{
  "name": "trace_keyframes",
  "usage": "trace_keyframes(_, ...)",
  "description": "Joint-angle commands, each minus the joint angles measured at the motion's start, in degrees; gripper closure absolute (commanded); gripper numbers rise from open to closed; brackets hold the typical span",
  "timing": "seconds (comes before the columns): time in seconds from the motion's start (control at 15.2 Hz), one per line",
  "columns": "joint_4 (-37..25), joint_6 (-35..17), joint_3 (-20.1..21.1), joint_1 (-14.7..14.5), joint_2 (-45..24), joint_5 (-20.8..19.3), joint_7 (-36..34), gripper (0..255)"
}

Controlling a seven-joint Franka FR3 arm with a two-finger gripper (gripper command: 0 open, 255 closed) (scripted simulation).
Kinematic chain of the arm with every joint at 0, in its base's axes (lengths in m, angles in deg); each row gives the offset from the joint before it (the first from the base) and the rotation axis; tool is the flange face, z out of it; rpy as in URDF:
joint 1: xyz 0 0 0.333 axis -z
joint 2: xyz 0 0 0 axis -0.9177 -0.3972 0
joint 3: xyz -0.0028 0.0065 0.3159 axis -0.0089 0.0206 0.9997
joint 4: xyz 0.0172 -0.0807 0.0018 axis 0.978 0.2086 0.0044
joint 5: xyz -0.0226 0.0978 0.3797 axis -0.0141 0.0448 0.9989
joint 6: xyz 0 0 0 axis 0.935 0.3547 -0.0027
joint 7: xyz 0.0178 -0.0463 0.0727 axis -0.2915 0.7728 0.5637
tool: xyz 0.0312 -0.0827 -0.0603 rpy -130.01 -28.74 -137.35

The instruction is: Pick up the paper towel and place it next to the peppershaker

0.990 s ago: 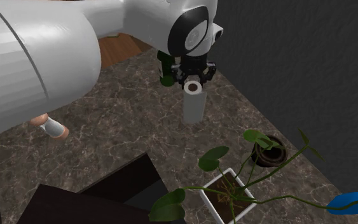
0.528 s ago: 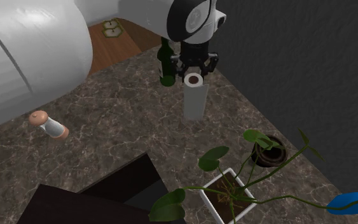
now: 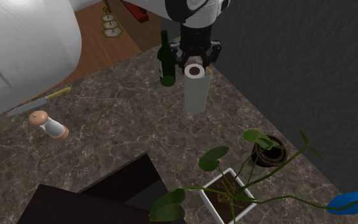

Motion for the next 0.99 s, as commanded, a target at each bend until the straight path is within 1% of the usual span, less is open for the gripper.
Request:
trace_keyframes(0.0,-1.9,1.8,0.0,0.1,-0.1,0.0,-0.1,255)
trace_keyframes(0.4,-7.9,6.9,0.0,0.7,-0.9,0.1,-0.2,255)
trace_keyframes(0.79,-15.3,12.5,0.0,1.7,-2.7,0.5,-0.2,255)
trace_keyframes(0.92,-9.8,10.4,0.2,-1.0,0.7,-0.4,-2.3,255)
